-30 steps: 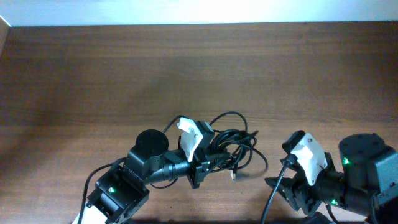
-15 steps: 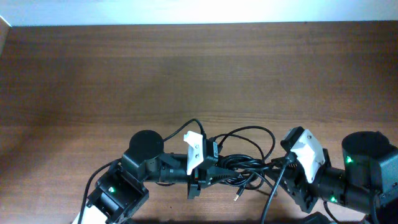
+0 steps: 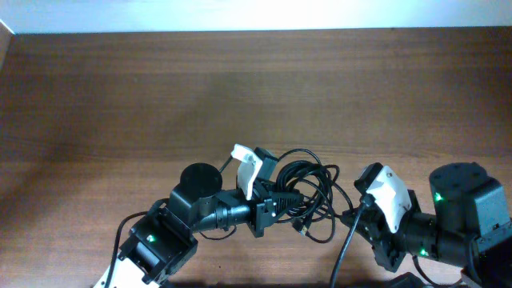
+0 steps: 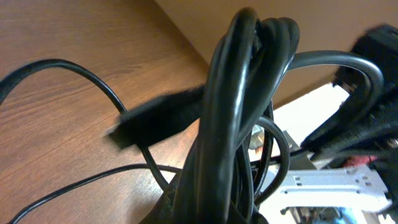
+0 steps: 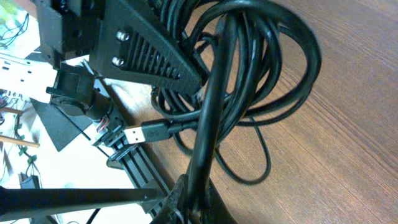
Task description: Untangle cables
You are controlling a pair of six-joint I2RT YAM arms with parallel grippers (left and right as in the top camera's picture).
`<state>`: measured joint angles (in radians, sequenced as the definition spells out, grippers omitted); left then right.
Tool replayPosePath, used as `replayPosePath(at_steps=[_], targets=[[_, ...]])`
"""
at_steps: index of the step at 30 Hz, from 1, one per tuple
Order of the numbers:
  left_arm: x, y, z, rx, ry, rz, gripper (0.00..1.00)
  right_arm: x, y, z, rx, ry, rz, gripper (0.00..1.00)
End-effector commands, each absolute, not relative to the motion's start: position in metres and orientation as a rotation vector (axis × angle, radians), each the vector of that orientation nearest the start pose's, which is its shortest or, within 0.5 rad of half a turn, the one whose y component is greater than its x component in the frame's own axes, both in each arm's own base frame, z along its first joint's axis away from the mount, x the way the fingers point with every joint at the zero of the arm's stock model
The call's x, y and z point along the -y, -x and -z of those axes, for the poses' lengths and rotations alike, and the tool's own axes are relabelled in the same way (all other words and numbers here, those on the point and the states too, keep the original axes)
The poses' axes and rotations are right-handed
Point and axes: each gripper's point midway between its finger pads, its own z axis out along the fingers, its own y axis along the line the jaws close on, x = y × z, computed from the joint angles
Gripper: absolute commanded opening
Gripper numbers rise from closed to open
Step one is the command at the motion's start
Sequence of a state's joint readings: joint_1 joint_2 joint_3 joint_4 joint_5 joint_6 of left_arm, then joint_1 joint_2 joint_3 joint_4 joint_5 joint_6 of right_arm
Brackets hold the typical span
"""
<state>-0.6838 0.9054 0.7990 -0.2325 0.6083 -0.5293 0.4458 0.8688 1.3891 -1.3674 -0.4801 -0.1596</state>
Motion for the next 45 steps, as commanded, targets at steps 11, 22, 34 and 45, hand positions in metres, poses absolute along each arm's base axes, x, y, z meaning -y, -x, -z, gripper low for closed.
replayPosePath(at_steps=[11, 22, 34, 45], targets=[[0.266, -0.191, -0.277, -1.996, -0.632, 1.242, 0.00, -0.069, -0.159, -0.297, -2.484, 0.232, -0.249, 0.17], [0.278, -0.142, -0.291, -1.638, -1.163, 1.294, 0.00, -0.131, -0.131, -0.314, -2.268, 0.883, -0.574, 0.04], [0.256, -0.199, -0.257, -2.077, -0.587, 1.131, 0.00, -0.089, -0.149, -0.299, -2.465, 0.443, -0.358, 0.31], [0.274, -0.087, -0.321, -1.255, -1.448, 1.510, 0.00, -0.081, -0.172, -0.312, -2.384, 0.337, -0.278, 0.45]])
